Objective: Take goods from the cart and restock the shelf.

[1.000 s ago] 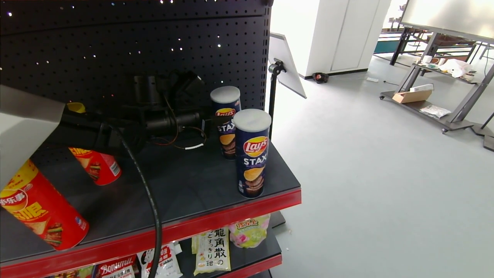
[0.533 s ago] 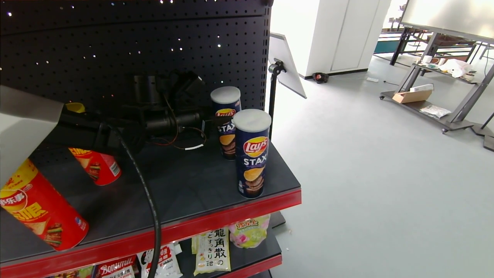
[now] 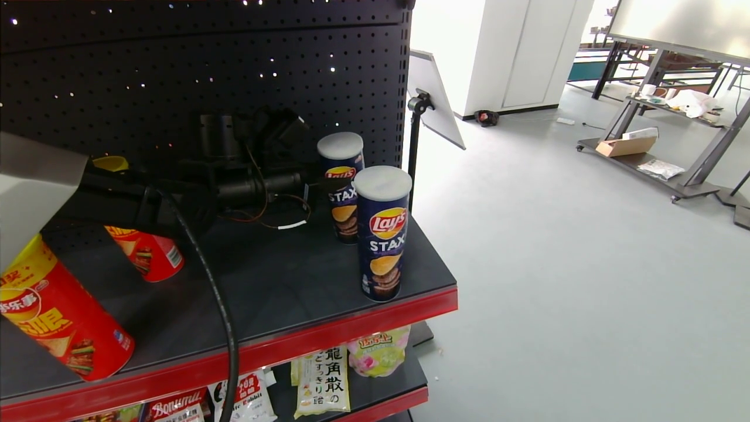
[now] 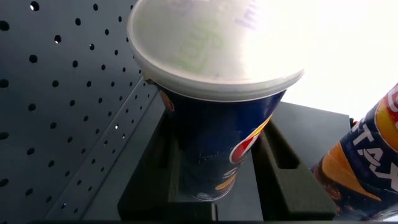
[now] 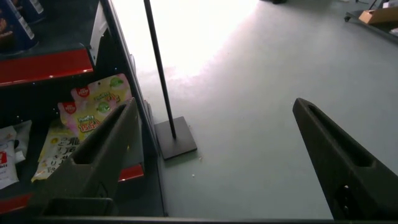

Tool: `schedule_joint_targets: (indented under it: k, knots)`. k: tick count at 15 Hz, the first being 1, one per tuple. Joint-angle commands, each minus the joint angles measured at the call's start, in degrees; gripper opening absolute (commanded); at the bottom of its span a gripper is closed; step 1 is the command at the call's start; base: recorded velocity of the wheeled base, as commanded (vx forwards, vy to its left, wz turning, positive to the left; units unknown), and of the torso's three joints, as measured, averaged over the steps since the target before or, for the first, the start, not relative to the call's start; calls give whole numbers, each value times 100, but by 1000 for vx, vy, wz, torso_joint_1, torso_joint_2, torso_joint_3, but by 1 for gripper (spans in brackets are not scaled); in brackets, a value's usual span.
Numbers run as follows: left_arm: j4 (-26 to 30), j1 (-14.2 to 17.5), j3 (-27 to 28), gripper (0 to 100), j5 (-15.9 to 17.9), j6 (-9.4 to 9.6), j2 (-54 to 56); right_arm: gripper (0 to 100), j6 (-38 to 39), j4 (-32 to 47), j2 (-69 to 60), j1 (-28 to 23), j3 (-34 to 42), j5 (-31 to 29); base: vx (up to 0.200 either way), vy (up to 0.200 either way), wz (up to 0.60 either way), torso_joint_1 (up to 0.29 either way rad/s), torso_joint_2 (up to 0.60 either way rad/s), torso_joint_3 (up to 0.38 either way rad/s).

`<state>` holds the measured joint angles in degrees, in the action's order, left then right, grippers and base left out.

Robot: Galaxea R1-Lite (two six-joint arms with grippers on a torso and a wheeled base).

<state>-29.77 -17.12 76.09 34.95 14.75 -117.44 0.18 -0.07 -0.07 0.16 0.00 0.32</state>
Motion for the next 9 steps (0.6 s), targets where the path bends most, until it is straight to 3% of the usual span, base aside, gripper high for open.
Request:
schedule_joint_targets:
  k: [1, 3, 4, 9]
  knots:
    - [6, -2, -42, 0, 3, -7, 20, 100, -1, -1, 7, 2, 0, 3, 0, 0, 0, 0, 0, 0]
    - [6, -2, -60, 0, -6, -7, 20, 100, -1, -1, 7, 2, 0, 3, 0, 0, 0, 0, 0, 0]
    - [6, -2, -77, 100, 3, -7, 20, 100, -1, -1, 7, 2, 0, 3, 0, 0, 0, 0, 0, 0]
    - [15, -2, -112, 100, 12, -34, 108, 100, -1, -1, 7, 2, 0, 3, 0, 0, 0, 0, 0, 0]
